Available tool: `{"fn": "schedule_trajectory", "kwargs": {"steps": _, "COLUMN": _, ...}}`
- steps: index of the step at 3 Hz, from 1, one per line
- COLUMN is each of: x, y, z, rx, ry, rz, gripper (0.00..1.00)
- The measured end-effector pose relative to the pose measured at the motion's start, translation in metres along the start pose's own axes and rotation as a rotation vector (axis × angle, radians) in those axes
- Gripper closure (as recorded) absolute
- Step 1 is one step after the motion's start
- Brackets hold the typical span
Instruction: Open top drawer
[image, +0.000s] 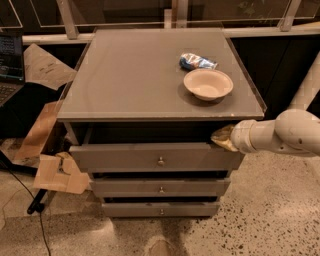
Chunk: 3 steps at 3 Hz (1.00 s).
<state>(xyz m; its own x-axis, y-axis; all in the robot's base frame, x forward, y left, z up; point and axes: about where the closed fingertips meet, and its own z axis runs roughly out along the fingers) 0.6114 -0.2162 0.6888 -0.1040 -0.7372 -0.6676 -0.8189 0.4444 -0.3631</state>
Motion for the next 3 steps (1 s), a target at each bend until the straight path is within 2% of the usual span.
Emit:
{"fn": "schedule_trajectory", "kwargs": {"steps": 1, "x": -0.0100, "y": 0.0368, "z": -0.0406, "rx": -0.114, "ry": -0.057, "rz": 0.049, "gripper": 1.00}}
{"fn": "schedule_trajectory", "kwargs": {"steps": 2, "x": -0.0100, "y": 0.0368, "z": -0.0406, "rx": -0.114, "ry": -0.057, "rz": 0.049, "gripper": 1.00}}
{"fn": "schedule_trajectory", "kwargs": {"steps": 3, "x": -0.0113, "y": 0.0302, "z": -0.0307, "rx": -0.079, "ry": -0.043, "rz": 0.055, "gripper": 1.00}}
